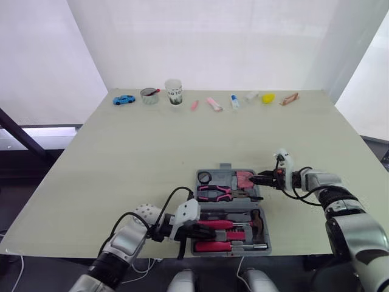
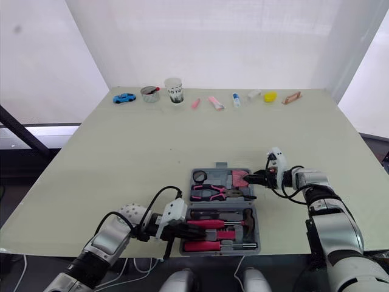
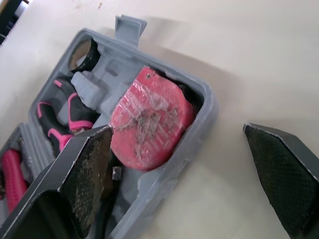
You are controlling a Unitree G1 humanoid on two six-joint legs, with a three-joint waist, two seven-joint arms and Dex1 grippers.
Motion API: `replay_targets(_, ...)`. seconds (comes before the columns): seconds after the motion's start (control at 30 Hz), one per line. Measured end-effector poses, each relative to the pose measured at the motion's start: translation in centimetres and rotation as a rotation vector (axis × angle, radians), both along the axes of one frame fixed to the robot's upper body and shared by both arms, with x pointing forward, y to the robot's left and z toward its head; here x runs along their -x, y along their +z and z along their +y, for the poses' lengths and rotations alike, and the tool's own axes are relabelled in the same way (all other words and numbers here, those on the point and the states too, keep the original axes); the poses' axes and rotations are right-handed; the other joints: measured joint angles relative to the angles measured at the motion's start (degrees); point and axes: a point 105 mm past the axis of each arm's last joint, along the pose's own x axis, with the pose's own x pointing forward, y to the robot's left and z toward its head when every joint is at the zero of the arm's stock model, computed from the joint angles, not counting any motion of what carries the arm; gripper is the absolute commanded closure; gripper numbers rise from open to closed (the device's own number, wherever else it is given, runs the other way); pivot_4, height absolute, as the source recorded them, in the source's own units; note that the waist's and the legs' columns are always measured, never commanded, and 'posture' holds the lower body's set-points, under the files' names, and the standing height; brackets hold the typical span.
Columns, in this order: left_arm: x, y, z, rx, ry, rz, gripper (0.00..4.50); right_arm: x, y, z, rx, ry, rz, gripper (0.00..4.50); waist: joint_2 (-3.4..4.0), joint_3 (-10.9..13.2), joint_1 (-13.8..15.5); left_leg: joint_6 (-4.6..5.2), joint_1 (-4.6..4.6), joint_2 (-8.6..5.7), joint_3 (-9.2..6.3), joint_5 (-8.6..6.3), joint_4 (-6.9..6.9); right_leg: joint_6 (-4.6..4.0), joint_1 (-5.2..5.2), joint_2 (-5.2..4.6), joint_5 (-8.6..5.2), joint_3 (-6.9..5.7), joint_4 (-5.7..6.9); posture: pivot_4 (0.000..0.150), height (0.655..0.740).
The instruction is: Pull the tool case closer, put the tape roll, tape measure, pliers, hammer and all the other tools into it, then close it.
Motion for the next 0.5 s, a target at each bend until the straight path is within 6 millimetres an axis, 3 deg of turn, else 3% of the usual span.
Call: replay_targets(0.5, 0.2, -0.3, 0.1, 0.001, 0.012, -0.001, 4.50, 0.5, -0.3, 3.0, -0.211, -0.020, 0.115, 0.10, 0.15, -0.18, -1.30, 0.00, 0.08, 0.02, -0.12, 0.00, -0.01, 0.00, 0.05, 0.01, 0.00, 0.00, 0.02, 0.150, 0.7400)
